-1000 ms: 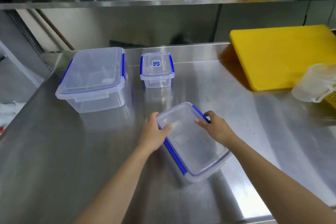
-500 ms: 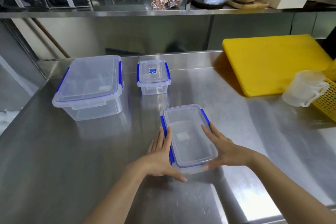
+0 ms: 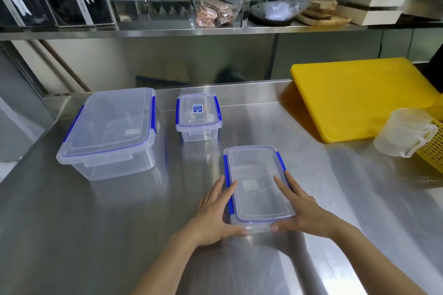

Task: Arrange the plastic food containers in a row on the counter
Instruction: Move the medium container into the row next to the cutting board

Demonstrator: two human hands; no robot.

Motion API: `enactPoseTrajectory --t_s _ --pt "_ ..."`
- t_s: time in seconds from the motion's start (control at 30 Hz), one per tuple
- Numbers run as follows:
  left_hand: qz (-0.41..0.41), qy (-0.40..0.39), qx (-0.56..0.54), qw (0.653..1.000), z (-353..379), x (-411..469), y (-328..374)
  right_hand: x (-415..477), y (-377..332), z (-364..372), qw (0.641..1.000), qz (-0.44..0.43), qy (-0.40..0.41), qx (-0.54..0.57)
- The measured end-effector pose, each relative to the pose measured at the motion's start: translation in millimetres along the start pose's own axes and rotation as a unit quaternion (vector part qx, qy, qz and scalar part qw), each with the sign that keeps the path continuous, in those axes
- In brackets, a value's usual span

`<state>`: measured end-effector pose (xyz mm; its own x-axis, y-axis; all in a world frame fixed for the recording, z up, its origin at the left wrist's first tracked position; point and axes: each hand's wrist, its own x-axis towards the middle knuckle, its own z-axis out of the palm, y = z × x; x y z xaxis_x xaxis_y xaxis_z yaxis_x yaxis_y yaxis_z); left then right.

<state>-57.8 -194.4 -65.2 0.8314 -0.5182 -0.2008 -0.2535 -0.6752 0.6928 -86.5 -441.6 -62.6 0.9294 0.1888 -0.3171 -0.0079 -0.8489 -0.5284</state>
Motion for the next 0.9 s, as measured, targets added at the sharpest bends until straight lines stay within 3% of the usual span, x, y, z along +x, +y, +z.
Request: enactPoseTrajectory --t_s 0.1,0.2,0.33,0.57,0.9 --pt "0.052 0.104 0.011 0.993 6.8 18.1 -3.7 13.1 3.9 -5.1 0.999 0.018 0.037 -0.009" --pt "0.111 0.208 0.094 0.967 11.4 36.7 -1.1 29.7 8.0 -17.3 0.997 0.027 0.054 -0.042" --pt "0.106 0.232 0.123 0.959 13.0 66.0 4.3 54.7 13.8 -39.1 0.995 0.034 0.082 -0.041" --pt "0.046 0.182 0.196 0.963 -6.0 128.3 7.0 111.3 17.4 -60.1 0.977 0.038 0.157 -0.136" --pt "-0.052 0.116 0.215 0.968 -39.6 217.0 16.8 213.1 33.0 -115.8 0.982 0.040 0.103 -0.152"
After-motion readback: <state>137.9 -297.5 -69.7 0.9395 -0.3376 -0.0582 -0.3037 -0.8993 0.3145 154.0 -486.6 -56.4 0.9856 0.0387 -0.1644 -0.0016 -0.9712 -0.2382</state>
